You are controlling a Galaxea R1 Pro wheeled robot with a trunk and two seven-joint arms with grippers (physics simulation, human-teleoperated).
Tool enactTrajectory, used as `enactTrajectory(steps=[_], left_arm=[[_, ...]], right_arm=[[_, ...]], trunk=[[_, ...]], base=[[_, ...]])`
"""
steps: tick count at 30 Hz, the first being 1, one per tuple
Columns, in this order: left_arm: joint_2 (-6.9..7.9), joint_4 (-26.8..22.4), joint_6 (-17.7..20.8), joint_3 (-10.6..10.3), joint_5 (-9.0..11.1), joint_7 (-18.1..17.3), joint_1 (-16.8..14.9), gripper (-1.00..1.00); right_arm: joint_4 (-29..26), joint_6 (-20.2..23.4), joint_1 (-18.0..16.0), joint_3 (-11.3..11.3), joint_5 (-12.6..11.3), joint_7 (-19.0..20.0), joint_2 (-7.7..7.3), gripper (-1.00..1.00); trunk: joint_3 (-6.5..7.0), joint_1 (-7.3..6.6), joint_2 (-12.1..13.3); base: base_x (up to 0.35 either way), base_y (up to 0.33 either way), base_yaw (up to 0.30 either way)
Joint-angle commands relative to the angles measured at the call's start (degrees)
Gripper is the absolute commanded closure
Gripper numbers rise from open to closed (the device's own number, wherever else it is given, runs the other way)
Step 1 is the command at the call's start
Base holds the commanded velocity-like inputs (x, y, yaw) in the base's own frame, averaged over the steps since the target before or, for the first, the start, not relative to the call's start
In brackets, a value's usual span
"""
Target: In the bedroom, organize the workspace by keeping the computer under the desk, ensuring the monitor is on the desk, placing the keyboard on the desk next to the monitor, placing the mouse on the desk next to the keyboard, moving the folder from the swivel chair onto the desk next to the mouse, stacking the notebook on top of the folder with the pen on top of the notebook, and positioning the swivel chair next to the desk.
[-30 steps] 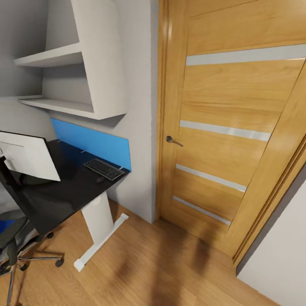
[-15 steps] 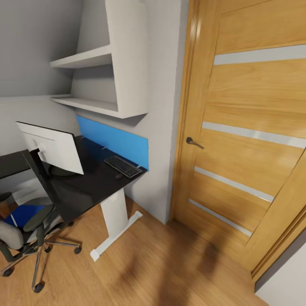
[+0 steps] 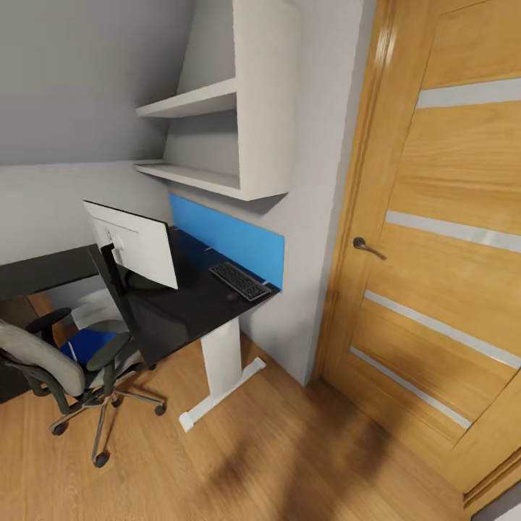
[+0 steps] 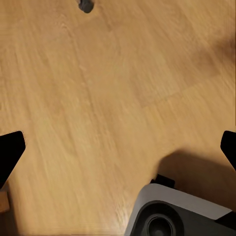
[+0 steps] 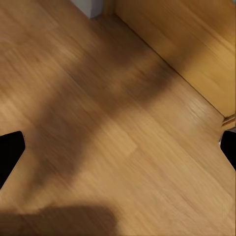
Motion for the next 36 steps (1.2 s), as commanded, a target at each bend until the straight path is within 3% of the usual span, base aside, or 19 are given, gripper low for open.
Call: enactTrajectory(steps=[1,19,26,36], left_arm=[[0.03,0.04,-0.21,-0.48,0.51,0.32,-0.05,-1.00],[0.03,0.05,-0.21,-0.49,0.51,0.32,-0.05,-1.00],[0.03,0.06,-0.21,-0.49,0.51,0.32,-0.05,-1.00],[0.03,0.07,-0.21,-0.49,0.51,0.32,-0.05,-1.00]], right_arm=[[0.00,-0.14,-0.03,-0.42,0.61,-0.25,0.03,-1.00],[-0.20,-0.46,-0.03,-0.52,0.62,-0.60,0.04,-1.00],[0.05,-3.59,-0.03,-0.57,0.69,-0.68,0.11,-1.00],[0.12,-4.51,-0.03,-0.58,0.78,-0.71,0.14,-1.00]], trunk=[[-0.08,0.01,-0.07],[-0.08,0.01,-0.07],[-0.08,0.01,-0.07],[-0.08,0.01,-0.07]], base=[[0.000,0.000,0.286],[0.000,0.000,0.286],[0.000,0.000,0.286],[0.000,0.000,0.286]])
